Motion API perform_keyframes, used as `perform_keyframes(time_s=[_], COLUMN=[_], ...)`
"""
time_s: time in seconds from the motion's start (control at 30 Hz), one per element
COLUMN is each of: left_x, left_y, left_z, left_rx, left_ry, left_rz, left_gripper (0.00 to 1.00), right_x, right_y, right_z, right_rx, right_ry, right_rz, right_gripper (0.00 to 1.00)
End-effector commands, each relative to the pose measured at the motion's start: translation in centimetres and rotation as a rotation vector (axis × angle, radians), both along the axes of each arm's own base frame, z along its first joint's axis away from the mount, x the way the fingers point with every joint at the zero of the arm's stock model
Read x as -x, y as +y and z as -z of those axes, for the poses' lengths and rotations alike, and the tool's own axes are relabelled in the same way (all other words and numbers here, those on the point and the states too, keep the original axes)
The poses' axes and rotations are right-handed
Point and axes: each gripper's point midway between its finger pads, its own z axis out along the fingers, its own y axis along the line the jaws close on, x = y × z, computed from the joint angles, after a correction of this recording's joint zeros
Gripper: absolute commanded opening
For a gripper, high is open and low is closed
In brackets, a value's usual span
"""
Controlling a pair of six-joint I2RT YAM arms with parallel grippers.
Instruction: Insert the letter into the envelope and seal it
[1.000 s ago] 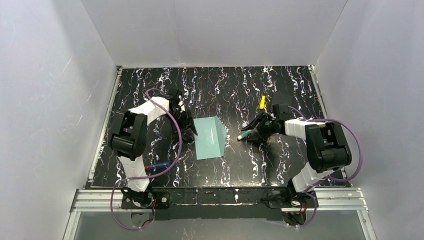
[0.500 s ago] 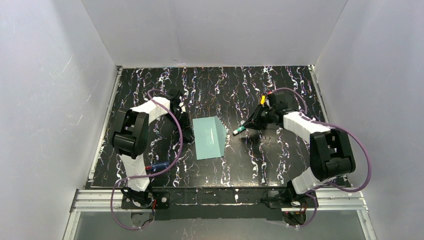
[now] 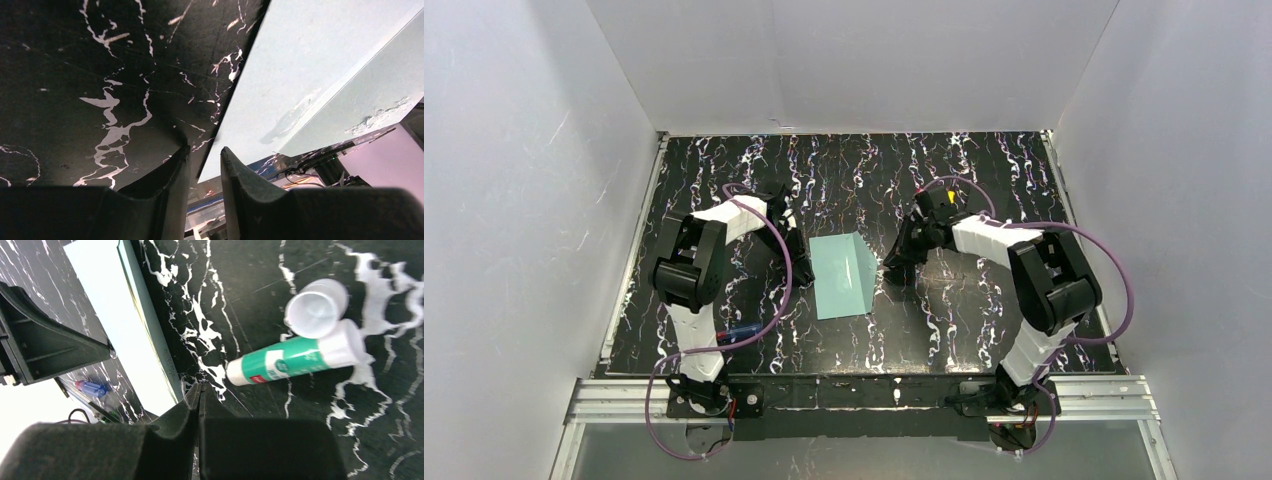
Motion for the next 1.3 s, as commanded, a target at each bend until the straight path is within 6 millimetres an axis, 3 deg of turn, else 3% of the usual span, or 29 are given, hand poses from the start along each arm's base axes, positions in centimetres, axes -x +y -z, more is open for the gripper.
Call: perform_keyframes(time_s=[0.0, 0.17, 0.4, 0.6, 0.83, 1.07, 1.27], left_x=[0.6, 0.5, 0.0, -0.1, -0.1, -0.3, -2.0], left_y=[0.0, -0.1, -0.3, -0.4, -0.4, -0.7, -1.4], left_z=[0.0, 0.1, 0.5, 0.9, 1.3, 0.7, -2.8], left_rx=[-0.001, 0.004, -0.003, -0.003, -0.004, 0.014, 0.057], left_ry=[0.016, 0.02, 0.022, 0.026, 0.039, 0.03, -0.046], left_rz=[0.001, 0.005, 0.006, 0.005, 0.005, -0.002, 0.013], left_gripper=[0.26, 0.23, 0.21, 0.18, 0.13, 0.12, 0.11], right_x=[-0.5, 0.5, 0.4, 1.0, 0.8, 1.8, 3.5], right_y=[2.1, 4.5, 7.9, 9.3, 10.5, 10.1, 7.8], right_z=[-0.4, 0.3, -2.2, -0.4, 1.6, 3.8, 6.6], right_rx=[-0.021, -0.068, -0.161, -0.11, 0.088, 0.305, 0.54], right_ry=[-0.038, -0.004, -0.083, -0.079, -0.122, -0.159, -0.228], right_rz=[-0.056, -0.143, -0.227, -0.306, -0.438, -0.534, -0.622], right_gripper=[0.07, 0.06, 0.06, 0.06, 0.05, 0.05, 0.09])
